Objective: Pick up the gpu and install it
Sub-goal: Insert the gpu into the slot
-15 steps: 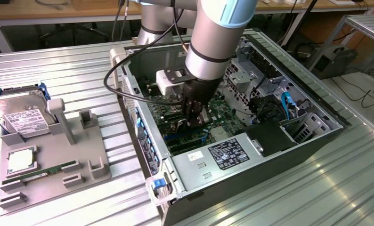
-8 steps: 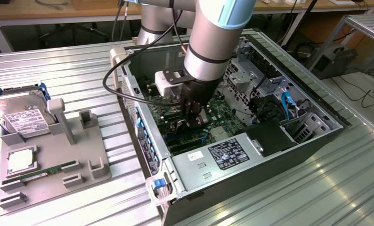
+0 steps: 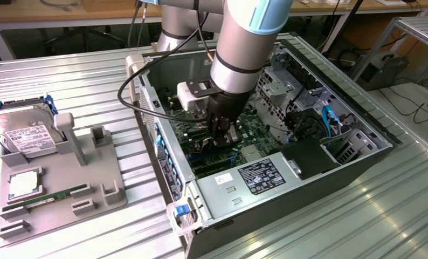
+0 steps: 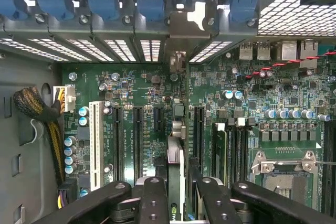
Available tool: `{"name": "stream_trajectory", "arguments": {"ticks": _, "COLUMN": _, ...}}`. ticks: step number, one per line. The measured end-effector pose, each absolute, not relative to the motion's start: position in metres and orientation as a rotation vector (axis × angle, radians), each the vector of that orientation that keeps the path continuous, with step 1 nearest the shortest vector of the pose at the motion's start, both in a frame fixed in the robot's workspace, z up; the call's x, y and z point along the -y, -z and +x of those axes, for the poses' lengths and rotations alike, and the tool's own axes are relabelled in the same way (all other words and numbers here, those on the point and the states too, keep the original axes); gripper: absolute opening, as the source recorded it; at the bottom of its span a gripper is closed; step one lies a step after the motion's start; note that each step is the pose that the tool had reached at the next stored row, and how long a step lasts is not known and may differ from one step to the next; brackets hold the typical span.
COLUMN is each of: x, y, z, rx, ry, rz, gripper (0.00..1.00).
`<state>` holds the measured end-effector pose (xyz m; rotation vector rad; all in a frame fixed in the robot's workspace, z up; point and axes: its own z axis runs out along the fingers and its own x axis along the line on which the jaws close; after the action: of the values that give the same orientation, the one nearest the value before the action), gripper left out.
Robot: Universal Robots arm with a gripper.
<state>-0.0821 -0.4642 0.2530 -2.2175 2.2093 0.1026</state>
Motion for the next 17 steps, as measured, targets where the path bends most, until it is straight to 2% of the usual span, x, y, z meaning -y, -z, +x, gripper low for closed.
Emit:
{"name": "stream_trajectory", "arguments": {"ticks": 5, "x": 0.464, "y": -0.253, "z": -0.082, "rx": -2.209, "ry": -0.104, "rz": -2.217, "gripper": 0.27}}
{"name": "stream_trajectory", "arguments": {"ticks": 7, "x": 0.464, "y": -0.253, "z": -0.082, "rx": -2.209, "ry": -0.103, "rz": -2.217, "gripper": 0.4}}
{"name": "stream_trajectory", "arguments": {"ticks": 9, "x": 0.464, "y": -0.253, "z": -0.082, "rx": -2.209, "ry": -0.103, "rz": -2.217, "gripper": 0.4}}
{"name": "stream_trajectory", "arguments": {"ticks": 10, "x": 0.464, "y": -0.253, "z": -0.082, "rx": -2.209, "ry": -0.103, "rz": -2.217, "gripper": 0.46}}
{"name": "stream_trajectory", "arguments": {"ticks": 14, "x": 0.464, "y": -0.256, "z": -0.082, "rx": -2.209, "ry": -0.103, "rz": -2.218, "gripper": 0.46}}
{"name": "stream_trajectory", "arguments": {"ticks": 17, "x": 0.464, "y": -0.27, "z": -0.082, "rx": -2.209, "ry": -0.103, "rz": -2.217, "gripper": 0.46}}
